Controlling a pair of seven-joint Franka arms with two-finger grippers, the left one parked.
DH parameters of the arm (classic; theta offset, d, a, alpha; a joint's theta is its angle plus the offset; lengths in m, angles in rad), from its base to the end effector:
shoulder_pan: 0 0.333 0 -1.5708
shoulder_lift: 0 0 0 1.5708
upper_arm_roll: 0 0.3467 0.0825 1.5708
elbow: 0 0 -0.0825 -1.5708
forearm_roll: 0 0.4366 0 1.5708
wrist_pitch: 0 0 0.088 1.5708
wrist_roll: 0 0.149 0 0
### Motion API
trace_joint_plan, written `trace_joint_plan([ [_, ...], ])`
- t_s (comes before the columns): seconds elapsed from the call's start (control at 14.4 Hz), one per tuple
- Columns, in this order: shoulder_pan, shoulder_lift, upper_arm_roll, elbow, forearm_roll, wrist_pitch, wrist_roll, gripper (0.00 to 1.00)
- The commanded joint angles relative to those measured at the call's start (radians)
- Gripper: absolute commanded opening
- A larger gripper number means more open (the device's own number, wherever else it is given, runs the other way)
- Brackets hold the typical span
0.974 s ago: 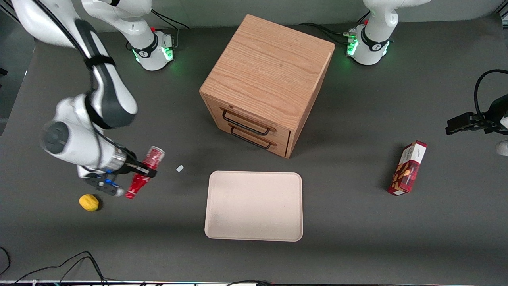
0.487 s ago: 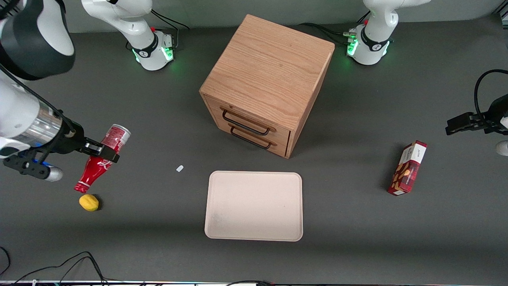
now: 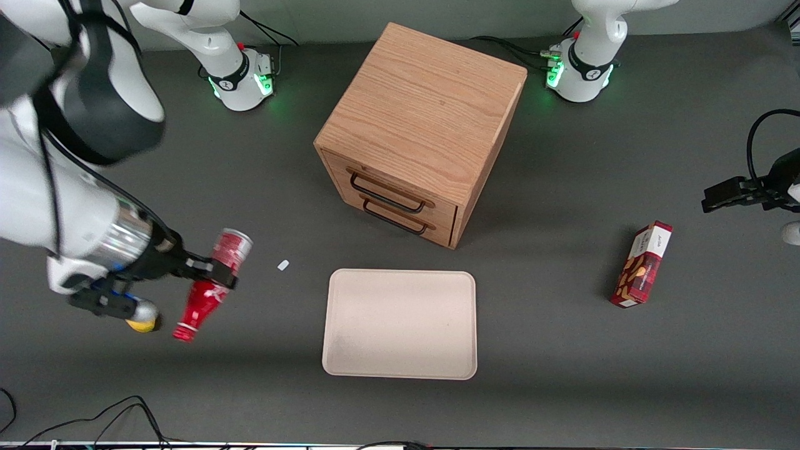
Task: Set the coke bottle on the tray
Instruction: 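Carry the red bottle over the cream tray and lower it upright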
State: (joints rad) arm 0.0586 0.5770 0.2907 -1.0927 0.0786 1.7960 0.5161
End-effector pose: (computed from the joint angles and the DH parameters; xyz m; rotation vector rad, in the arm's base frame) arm 0.7718 0.2257 0.4964 -2.8485 0.3368 -0.0564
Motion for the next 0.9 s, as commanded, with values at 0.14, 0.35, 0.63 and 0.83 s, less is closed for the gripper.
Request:
trace_joint_plan([
  [0.14, 0.053, 0.297, 0.047, 0.085, 0.010, 0.176, 0.012, 0.00],
  [0.35, 0.078, 0.389, 0.044, 0.056, -0.005, 0.273, 0.010, 0.00],
  [0.63, 0.079, 0.428, 0.047, -0.013, -0.104, 0.362, -0.011, 0.00],
  [0.83, 0.096, 0.457, 0.048, -0.012, -0.166, 0.367, -0.048, 0.00],
])
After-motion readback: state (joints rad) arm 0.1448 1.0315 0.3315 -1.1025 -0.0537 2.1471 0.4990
